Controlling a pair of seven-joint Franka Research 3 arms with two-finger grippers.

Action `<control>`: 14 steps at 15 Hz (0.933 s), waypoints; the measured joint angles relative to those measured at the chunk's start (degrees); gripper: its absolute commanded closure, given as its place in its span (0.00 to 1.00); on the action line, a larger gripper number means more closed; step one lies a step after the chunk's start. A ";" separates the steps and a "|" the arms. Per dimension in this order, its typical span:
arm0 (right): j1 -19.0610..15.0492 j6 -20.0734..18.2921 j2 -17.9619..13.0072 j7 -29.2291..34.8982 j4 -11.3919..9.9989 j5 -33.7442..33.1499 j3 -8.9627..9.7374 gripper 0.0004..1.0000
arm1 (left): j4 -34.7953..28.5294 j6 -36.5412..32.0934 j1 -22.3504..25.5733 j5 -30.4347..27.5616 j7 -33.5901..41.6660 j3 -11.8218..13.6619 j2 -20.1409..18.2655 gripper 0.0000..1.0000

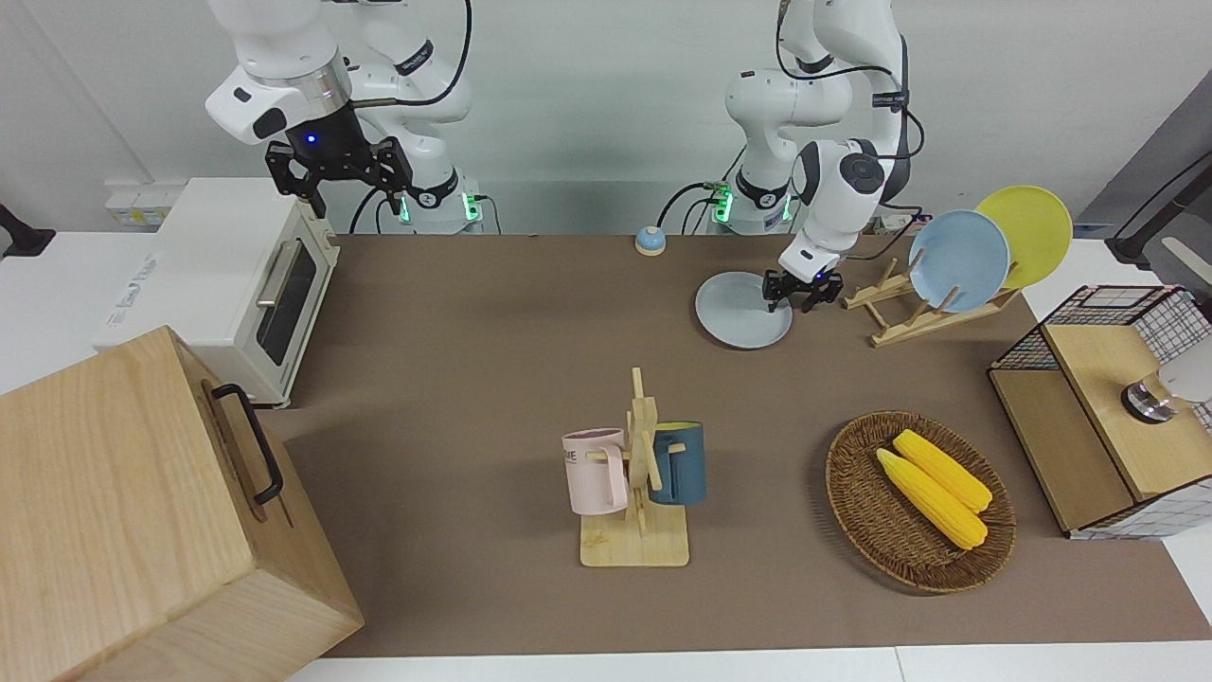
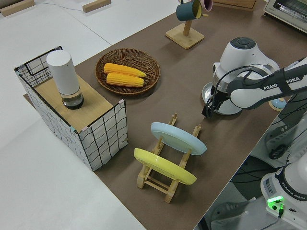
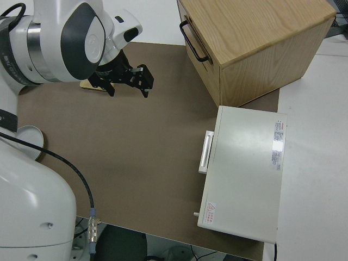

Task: Pick gray plate from table and place it on lower plate rack with left arm
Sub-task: 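Close the left gripper on the gray plate's rim nearest the rack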

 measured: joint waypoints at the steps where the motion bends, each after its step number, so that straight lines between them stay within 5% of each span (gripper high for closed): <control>1: 0.00 0.00 0.00 0.00 0.00 0.00 0.00 0.01 | 0.08 0.00 -0.12 -0.16 0.00 -0.13 -0.12 0.90; 4: 0.00 0.00 0.00 0.00 0.00 0.00 0.00 0.01 | 0.11 0.01 -0.43 -0.26 -0.07 -0.18 -0.57 1.00; 14: 0.00 0.00 0.00 0.00 0.00 0.00 0.00 0.01 | 0.21 -0.22 -0.61 -0.75 -0.41 -0.08 -1.23 1.00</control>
